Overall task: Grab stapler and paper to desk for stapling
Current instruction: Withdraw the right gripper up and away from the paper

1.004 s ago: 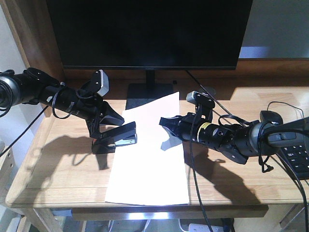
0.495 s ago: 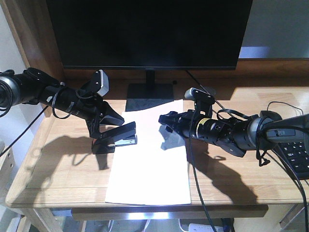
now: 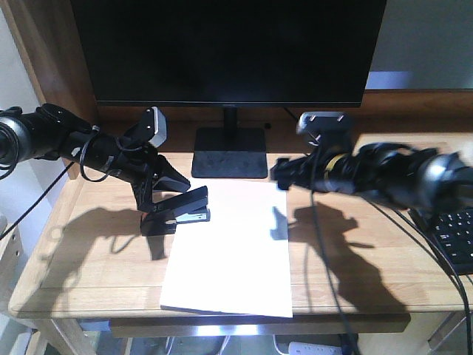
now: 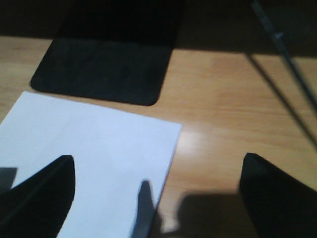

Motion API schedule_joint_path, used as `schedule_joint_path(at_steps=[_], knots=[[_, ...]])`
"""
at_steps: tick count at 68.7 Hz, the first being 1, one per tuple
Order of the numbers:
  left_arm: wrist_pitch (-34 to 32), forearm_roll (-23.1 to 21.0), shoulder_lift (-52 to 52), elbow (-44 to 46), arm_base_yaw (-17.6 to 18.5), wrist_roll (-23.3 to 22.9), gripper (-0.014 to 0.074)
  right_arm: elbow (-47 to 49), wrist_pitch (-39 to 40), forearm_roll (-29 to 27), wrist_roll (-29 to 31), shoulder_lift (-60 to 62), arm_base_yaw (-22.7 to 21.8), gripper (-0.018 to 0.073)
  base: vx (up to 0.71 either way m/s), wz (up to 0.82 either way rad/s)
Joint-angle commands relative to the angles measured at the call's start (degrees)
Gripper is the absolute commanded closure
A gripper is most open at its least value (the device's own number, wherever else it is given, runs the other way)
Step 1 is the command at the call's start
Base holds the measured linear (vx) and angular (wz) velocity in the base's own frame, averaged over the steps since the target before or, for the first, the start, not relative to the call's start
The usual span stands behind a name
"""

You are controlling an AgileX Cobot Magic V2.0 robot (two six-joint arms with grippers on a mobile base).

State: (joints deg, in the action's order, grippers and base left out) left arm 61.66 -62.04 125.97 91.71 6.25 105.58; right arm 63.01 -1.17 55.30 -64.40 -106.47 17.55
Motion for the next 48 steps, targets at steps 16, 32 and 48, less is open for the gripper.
schedule_joint_path(at_steps=[16, 32, 48], knots=[[1.57, -3.75, -3.53, 1.7, 0.4, -0.57, 0.0603, -0.44, -12.92, 2.37, 4.15, 23.43, 0.15, -0.0024, 0.0, 0.0], [1.57, -3.75, -3.53, 1.7, 0.4, -0.57, 0.0603, -9.66, -12.62, 4.48, 6.57, 40.97, 0.15, -0.0022, 0.0, 0.0], [1.57, -3.75, -3.53, 1.7, 0.4, -0.57, 0.0603, -22.22, -12.62, 8.74, 6.57, 59.54, 0.15, -0.0022, 0.0, 0.0]])
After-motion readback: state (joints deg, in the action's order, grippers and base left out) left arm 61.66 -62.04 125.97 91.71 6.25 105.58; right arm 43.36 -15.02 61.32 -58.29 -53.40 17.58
